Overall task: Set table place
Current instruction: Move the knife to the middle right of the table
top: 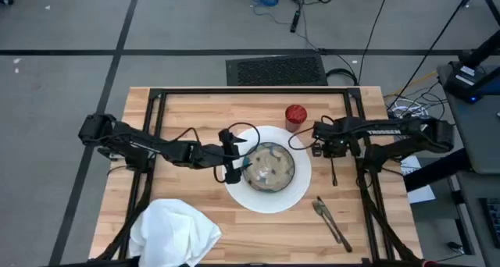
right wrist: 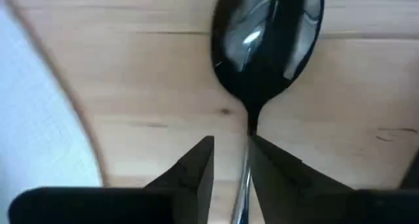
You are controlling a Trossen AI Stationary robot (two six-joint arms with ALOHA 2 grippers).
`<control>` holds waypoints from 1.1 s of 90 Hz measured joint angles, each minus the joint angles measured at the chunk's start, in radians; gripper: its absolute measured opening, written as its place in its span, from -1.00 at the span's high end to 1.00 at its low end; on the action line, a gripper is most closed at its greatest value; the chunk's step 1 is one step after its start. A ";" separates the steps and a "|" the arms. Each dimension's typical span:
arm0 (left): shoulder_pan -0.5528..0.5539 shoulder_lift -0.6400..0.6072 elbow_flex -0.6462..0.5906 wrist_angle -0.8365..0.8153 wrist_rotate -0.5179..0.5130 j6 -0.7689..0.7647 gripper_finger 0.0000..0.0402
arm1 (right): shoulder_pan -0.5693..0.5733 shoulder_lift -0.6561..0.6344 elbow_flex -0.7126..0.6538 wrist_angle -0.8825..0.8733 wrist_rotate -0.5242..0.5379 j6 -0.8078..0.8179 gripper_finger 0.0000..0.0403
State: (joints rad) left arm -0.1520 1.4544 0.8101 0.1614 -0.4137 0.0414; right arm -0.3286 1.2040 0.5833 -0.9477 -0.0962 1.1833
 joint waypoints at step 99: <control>0.000 0.000 0.000 -0.010 0.067 -0.002 -0.99 | 1.206 0.306 0.180 0.396 -0.041 0.772 0.61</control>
State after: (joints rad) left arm -0.1517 1.4548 0.8103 0.1516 -0.3470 0.0395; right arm 0.8778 1.5103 0.7635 -0.5520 -0.1368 1.9555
